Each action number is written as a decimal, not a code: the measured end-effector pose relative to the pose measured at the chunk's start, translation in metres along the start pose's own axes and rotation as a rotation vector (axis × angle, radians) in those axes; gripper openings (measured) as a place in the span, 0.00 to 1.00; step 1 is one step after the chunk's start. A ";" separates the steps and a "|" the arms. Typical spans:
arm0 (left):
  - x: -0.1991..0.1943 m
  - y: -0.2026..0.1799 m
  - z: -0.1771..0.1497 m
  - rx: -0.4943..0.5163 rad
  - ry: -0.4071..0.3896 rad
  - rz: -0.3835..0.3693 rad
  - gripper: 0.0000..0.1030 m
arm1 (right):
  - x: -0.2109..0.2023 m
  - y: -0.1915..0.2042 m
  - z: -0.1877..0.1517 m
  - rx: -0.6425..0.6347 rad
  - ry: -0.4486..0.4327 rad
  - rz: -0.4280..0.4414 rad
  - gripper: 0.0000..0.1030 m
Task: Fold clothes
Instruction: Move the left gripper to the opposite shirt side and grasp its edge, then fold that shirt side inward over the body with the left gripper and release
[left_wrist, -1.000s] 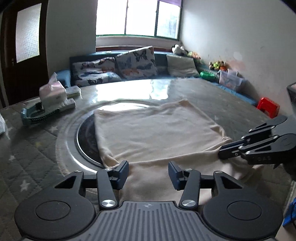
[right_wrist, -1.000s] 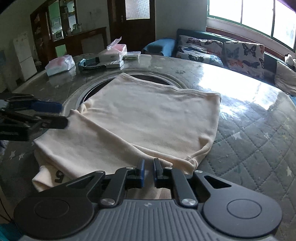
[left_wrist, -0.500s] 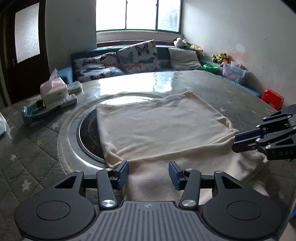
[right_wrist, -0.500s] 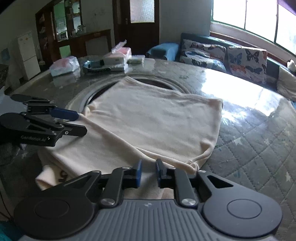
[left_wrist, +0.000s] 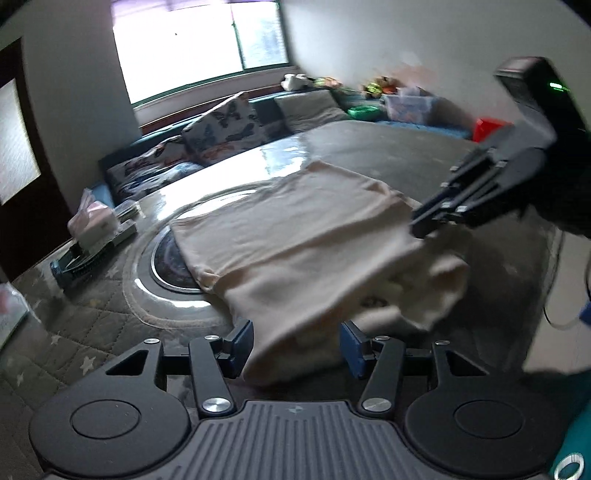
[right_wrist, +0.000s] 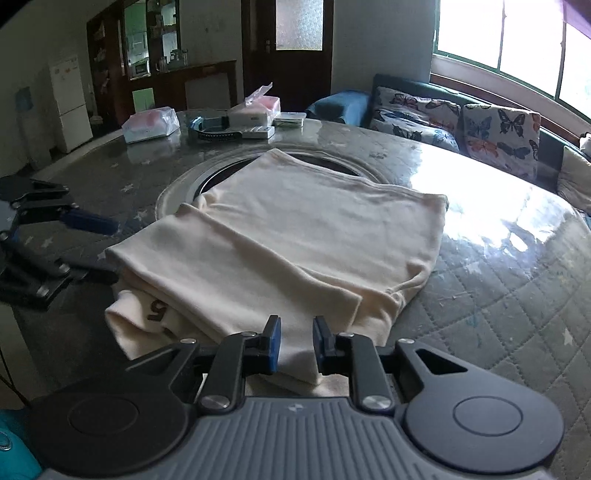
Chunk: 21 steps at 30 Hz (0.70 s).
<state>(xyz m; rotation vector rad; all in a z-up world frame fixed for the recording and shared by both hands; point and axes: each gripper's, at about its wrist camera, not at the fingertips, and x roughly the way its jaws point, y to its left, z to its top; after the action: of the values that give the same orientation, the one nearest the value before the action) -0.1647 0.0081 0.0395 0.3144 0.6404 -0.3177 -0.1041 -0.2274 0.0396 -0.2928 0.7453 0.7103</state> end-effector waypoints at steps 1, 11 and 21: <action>-0.001 -0.003 -0.002 0.018 0.002 -0.004 0.54 | 0.002 0.001 -0.002 -0.004 0.005 0.000 0.18; 0.012 -0.040 -0.002 0.182 -0.050 -0.041 0.53 | -0.008 0.008 -0.005 -0.031 0.006 0.014 0.19; 0.022 -0.036 0.013 0.135 -0.105 -0.069 0.12 | -0.035 0.013 -0.014 -0.117 0.017 0.008 0.34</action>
<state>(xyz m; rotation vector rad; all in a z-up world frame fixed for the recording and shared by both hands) -0.1551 -0.0335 0.0288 0.4022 0.5282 -0.4421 -0.1384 -0.2417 0.0547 -0.4030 0.7227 0.7616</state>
